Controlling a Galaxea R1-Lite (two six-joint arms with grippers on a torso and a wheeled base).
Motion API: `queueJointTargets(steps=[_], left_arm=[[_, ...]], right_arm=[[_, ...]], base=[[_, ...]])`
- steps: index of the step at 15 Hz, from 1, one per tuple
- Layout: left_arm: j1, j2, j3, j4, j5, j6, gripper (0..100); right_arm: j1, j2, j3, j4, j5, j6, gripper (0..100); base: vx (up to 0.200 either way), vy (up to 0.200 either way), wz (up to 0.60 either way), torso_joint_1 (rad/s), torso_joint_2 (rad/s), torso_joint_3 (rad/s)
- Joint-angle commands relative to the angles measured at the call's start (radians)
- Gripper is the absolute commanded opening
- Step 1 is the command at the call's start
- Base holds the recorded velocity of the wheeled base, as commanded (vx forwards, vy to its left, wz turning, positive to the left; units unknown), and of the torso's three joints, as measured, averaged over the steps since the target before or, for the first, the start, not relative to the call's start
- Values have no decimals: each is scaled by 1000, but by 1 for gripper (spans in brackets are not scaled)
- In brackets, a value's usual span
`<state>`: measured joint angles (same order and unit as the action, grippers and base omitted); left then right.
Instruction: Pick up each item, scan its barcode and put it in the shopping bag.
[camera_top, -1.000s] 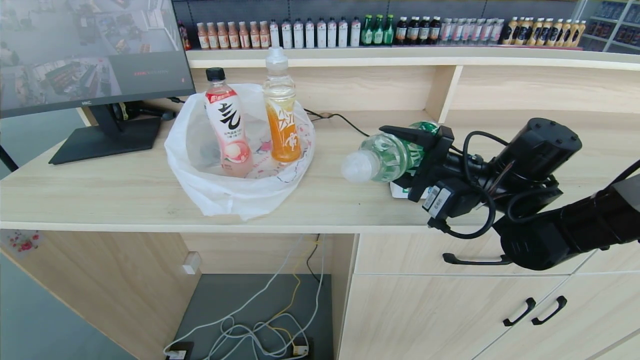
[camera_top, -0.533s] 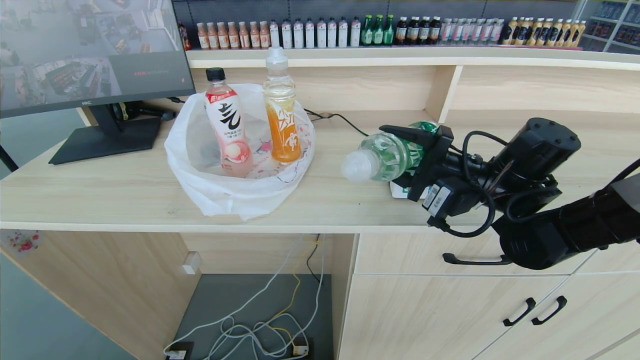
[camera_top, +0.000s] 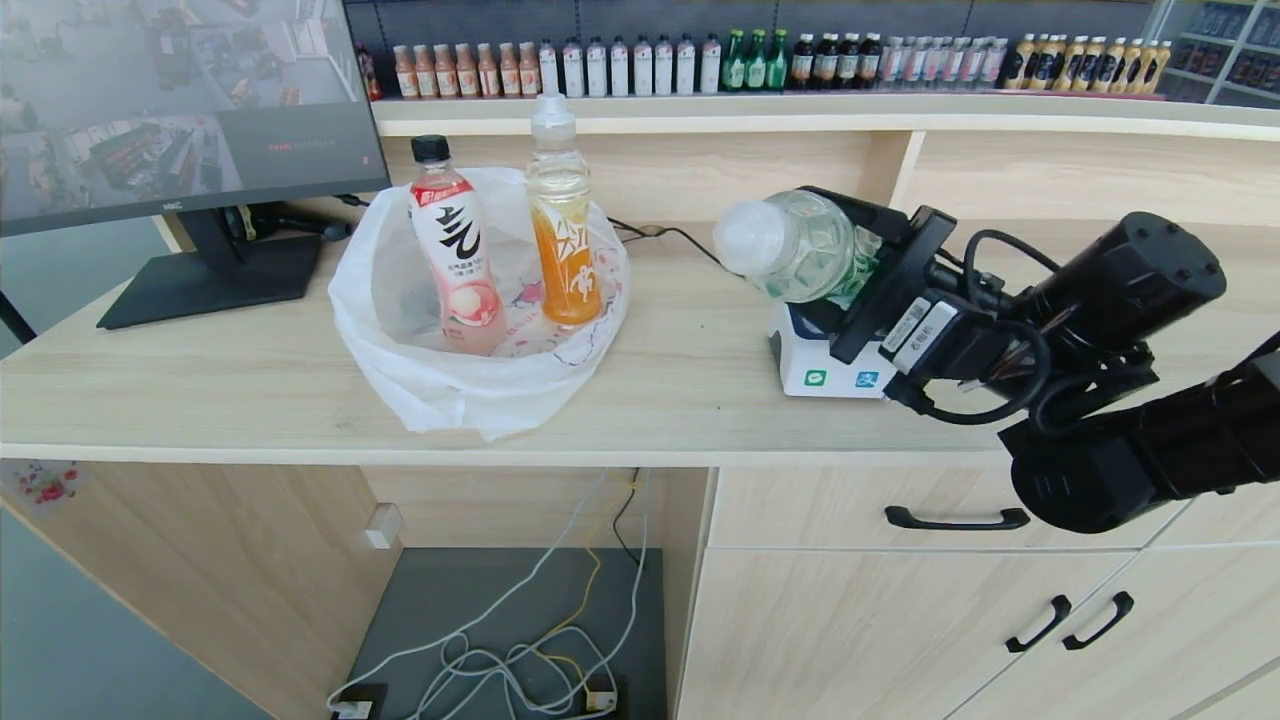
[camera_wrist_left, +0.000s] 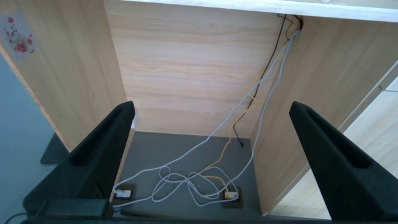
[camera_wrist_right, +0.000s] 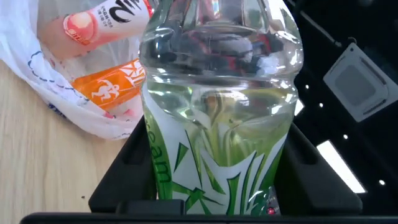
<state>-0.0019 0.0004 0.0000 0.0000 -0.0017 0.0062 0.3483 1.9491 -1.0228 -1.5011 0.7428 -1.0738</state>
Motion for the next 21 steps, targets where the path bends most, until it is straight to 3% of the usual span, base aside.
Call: queueJointTargets(steps=[1, 3, 6, 9, 13, 14, 17, 21], left_arm=[[2, 0, 0, 0, 0, 0, 100], [2, 0, 0, 0, 0, -2, 100], [0, 0, 0, 0, 0, 1, 100], [0, 0, 0, 0, 0, 3, 100], [0, 0, 0, 0, 0, 3, 100], [0, 0, 0, 0, 0, 3, 100], [0, 0, 0, 0, 0, 1, 100], [0, 0, 0, 0, 0, 1, 100]], right_arm=[[23, -67, -10, -2, -23, 37, 0], [77, -122, -28, 2, -128, 109, 0], [107, -168, -63, 4, -309, 328, 0], [109, -161, -49, 4, -517, 647, 0], [170, -159, 15, 47, -576, 925, 0], [193, -161, 38, 38, -635, 983, 0], [267, -147, 50, -10, -824, 1077, 0], [284, -136, 95, -57, -882, 1091, 0]], base=[[0, 0, 0, 0, 0, 0], [0, 0, 0, 0, 0, 0], [0, 0, 0, 0, 0, 0], [0, 0, 0, 0, 0, 0], [0, 0, 0, 0, 0, 0], [0, 0, 0, 0, 0, 0], [0, 0, 0, 0, 0, 0], [0, 0, 0, 0, 0, 0]])
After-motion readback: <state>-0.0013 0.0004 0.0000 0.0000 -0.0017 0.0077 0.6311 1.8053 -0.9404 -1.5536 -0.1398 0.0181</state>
